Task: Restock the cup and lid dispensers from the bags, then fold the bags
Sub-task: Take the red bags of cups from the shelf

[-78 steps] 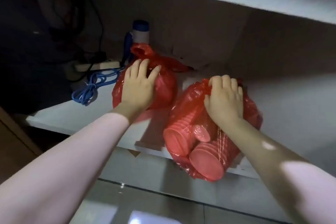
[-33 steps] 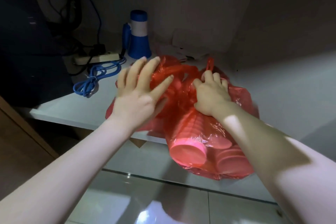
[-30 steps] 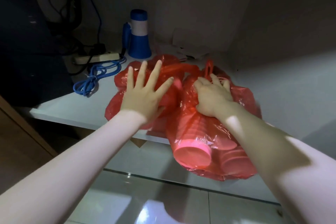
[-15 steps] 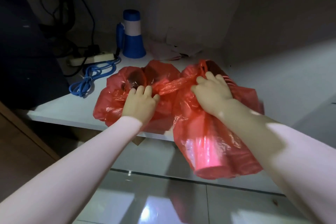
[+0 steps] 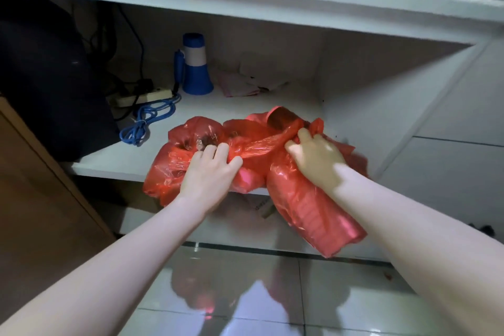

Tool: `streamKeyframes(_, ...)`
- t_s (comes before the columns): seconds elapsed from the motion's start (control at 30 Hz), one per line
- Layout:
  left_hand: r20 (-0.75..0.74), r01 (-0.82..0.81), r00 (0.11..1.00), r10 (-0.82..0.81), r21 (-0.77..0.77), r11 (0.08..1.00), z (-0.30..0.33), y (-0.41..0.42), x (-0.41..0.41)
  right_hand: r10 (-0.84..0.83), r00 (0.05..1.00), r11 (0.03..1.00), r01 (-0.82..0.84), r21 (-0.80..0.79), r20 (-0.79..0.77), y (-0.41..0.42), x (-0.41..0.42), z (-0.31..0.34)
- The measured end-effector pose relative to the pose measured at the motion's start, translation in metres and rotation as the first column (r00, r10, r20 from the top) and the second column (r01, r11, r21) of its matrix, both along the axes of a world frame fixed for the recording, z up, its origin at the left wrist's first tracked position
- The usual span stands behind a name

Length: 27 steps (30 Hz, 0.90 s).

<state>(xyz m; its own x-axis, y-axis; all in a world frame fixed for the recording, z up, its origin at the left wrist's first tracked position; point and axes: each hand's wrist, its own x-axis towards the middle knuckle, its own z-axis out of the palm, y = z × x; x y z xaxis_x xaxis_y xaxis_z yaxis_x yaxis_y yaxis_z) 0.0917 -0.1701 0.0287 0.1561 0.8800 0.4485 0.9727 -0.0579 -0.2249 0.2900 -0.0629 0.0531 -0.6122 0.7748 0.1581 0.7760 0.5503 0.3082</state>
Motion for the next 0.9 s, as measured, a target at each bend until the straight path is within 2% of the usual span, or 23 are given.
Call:
streamKeyframes(0.1,-0.01,0.041,0.999,-0.04,0.082,0.996,0.023,-0.02,0.011,-0.018,0.995,0.995,0.008,-0.096,-0.1,-0.03,0.024,0.014)
streamKeyframes(0.13,-0.004,0.056,0.998,-0.055,0.099,0.994,0.031,-0.027,0.017,-0.021,0.994,0.997,0.012,-0.077,-0.11,-0.041,0.034,0.02)
streamKeyframes(0.27,0.058,0.092,0.993,-0.099,0.102,0.99,0.057,-0.059,0.051,0.008,1.0,1.0,-0.008,-0.019,-0.025,-0.1,0.074,0.049)
streamKeyframes(0.37,0.117,0.153,0.979,-0.168,0.125,0.98,0.075,-0.087,0.086,-0.077,0.997,0.997,0.077,-0.005,-0.017,-0.15,0.112,0.073)
streamKeyframes(0.47,0.106,0.291,0.944,-0.312,0.174,0.941,0.092,-0.112,0.132,-0.152,0.988,0.988,0.153,0.022,-0.033,-0.194,0.154,0.094)
streamKeyframes(0.67,0.07,0.494,0.854,-0.516,0.2,0.846,0.122,-0.144,0.24,-0.345,0.912,0.932,0.361,0.034,-0.221,-0.254,0.26,0.125)
streamKeyframes(0.9,0.059,0.652,0.748,-0.661,0.119,0.748,0.143,-0.128,0.392,-0.418,0.759,0.871,0.491,0.016,-0.5,-0.281,0.406,0.124)
